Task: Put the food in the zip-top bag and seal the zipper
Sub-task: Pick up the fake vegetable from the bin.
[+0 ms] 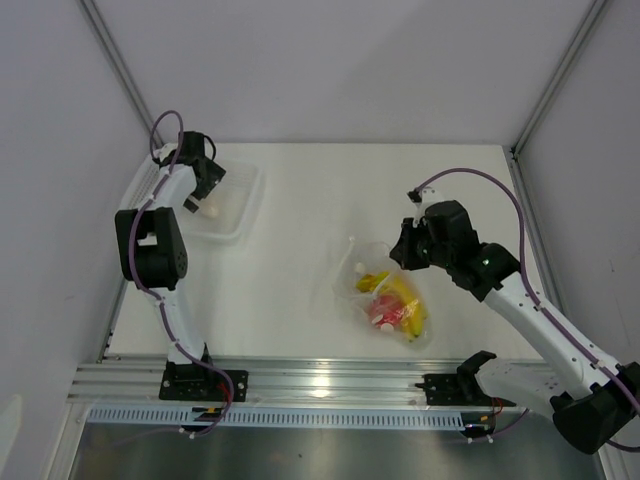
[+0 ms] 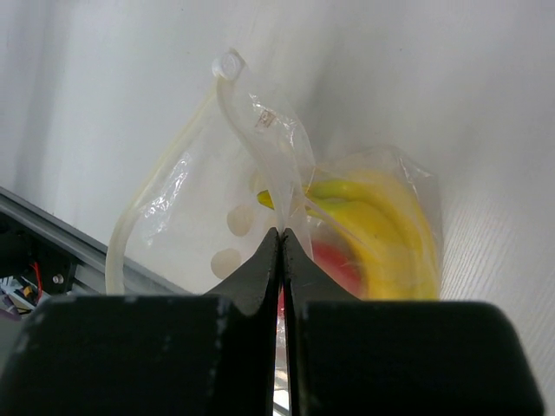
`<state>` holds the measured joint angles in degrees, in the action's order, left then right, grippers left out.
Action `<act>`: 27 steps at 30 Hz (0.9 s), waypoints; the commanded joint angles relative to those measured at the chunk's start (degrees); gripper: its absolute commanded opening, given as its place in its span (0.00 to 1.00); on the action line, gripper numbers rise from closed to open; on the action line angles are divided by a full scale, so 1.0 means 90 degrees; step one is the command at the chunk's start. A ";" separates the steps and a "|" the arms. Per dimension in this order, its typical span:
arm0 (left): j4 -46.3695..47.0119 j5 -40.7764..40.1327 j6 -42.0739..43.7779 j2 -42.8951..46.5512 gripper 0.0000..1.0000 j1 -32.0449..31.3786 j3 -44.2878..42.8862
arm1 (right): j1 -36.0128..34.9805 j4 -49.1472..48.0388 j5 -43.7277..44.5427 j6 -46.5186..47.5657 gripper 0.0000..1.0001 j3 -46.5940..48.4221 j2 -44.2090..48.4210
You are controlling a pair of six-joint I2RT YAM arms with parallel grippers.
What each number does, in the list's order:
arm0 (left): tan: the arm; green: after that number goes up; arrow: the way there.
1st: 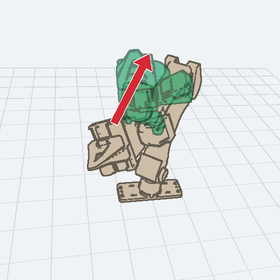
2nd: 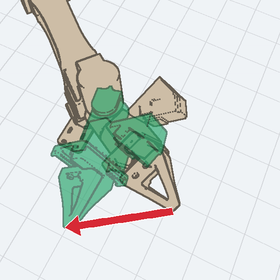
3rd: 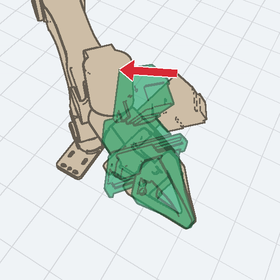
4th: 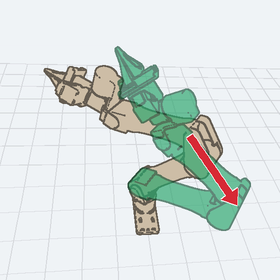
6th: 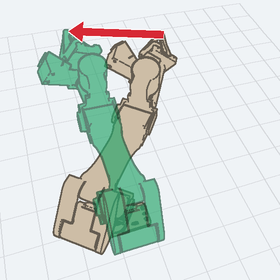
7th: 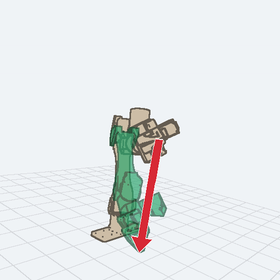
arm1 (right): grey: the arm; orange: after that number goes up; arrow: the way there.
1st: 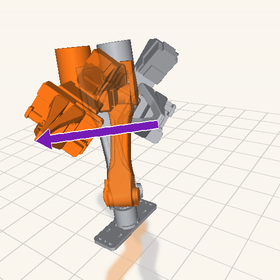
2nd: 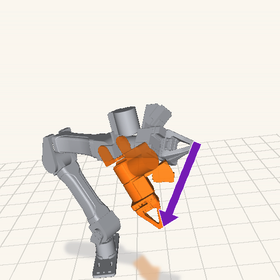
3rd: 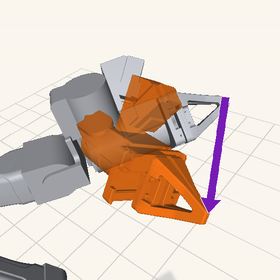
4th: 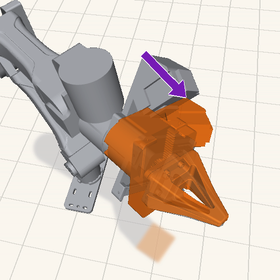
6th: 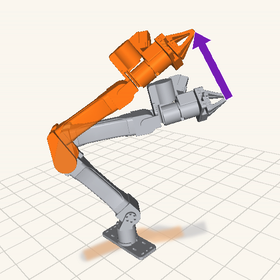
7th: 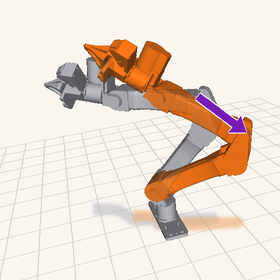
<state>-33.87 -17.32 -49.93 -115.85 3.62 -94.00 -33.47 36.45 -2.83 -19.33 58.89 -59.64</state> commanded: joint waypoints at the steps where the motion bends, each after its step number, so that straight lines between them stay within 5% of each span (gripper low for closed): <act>1: -0.0366 -0.0068 -0.0204 -0.0164 0.99 0.0164 -0.0522 | 0.0174 -0.0387 -0.0349 0.0175 0.00 0.0107 -0.0034; 17: -0.2105 0.0889 -0.0604 -0.1609 1.00 0.0457 -0.2377 | 0.0623 -0.0427 -0.0681 0.0215 0.00 -0.0108 0.0171; 27: -0.2263 0.1416 -0.0771 -0.1893 0.93 0.0604 -0.2427 | 0.0692 -0.0515 -0.0828 0.0097 0.00 -0.0147 0.0200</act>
<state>-53.52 -6.92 -55.70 -132.38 8.08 -114.02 -27.62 33.95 -9.54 -18.35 57.95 -59.02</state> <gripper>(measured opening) 0.963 0.006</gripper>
